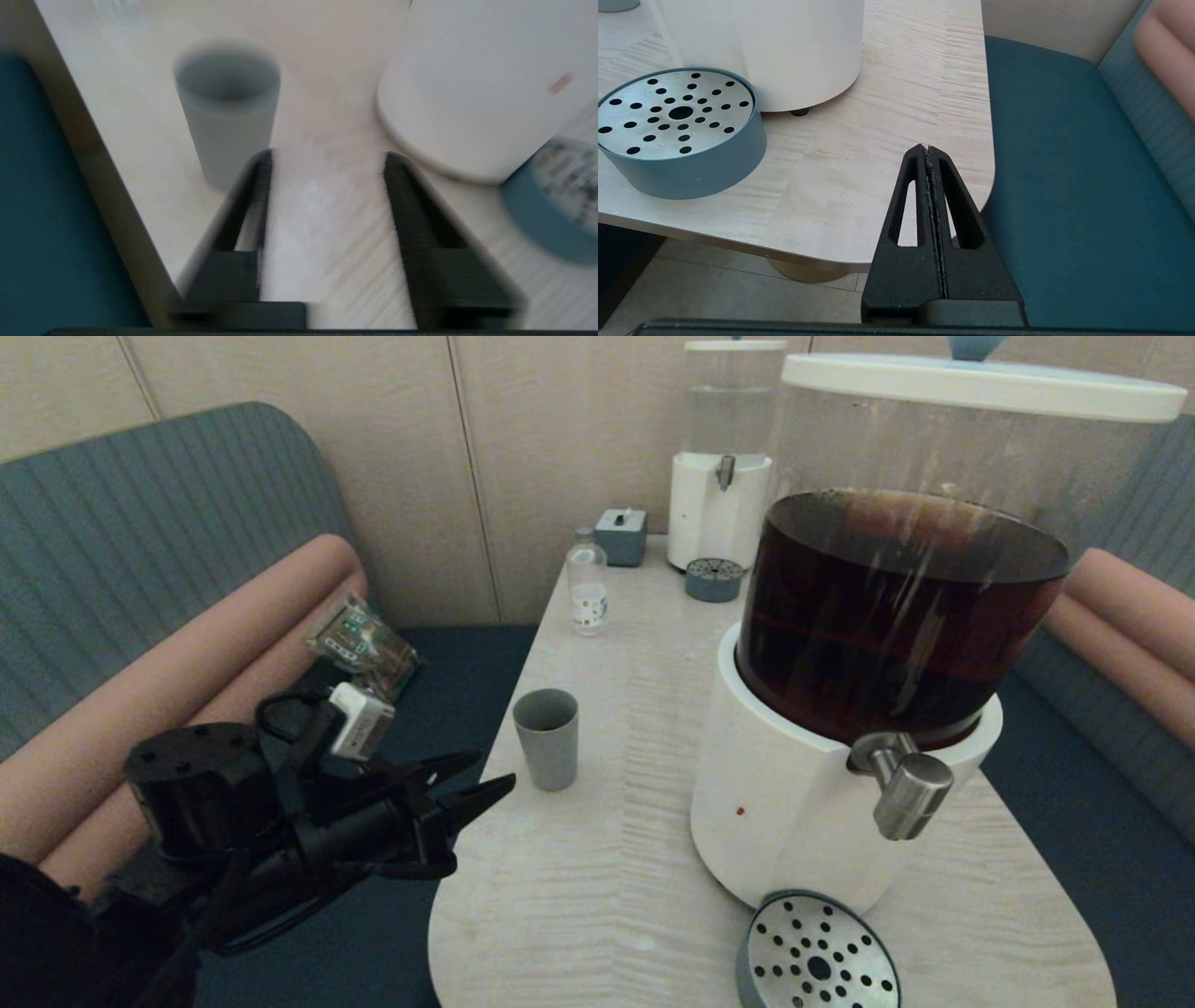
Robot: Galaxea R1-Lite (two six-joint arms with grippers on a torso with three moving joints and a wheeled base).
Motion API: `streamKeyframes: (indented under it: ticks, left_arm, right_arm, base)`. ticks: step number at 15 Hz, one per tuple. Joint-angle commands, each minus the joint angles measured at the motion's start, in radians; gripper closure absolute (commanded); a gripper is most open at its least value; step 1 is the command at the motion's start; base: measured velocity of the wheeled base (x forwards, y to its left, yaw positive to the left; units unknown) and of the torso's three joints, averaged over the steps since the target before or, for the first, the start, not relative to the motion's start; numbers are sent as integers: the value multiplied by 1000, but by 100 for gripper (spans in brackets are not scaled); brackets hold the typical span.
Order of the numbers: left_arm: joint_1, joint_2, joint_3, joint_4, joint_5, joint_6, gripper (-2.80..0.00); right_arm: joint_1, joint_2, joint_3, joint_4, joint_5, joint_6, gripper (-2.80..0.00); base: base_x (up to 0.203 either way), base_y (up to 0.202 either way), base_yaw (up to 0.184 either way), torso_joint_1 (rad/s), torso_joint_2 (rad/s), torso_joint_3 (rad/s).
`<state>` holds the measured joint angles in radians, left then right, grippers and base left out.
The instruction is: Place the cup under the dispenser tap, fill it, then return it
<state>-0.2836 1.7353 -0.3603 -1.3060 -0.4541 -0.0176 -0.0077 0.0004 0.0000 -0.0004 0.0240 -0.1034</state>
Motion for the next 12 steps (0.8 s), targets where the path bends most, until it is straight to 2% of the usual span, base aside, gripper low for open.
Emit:
streamKeyframes:
  ticks: [1, 8, 10, 12]
  left_arm:
    - [1, -125, 4, -6, 1, -4, 0]
    - [23, -560, 66, -5, 122, -72, 0]
    - [65, -689, 143, -4, 128, -76, 0]
    - [116, -836, 237, 0, 102, -81, 0]
  right_arm:
    - [0, -3, 9, -1, 1, -1, 0]
    - [0, -3, 9, 0, 1, -1, 0]
    - [0, -3, 9, 0, 1, -1, 0]
    - [0, -3, 9, -1, 1, -1, 0]
  base:
    - [0, 0, 0, 0, 0, 0]
    - [0, 0, 0, 0, 0, 0]
    - [0, 0, 0, 0, 0, 0]
    - [0, 0, 0, 0, 0, 0]
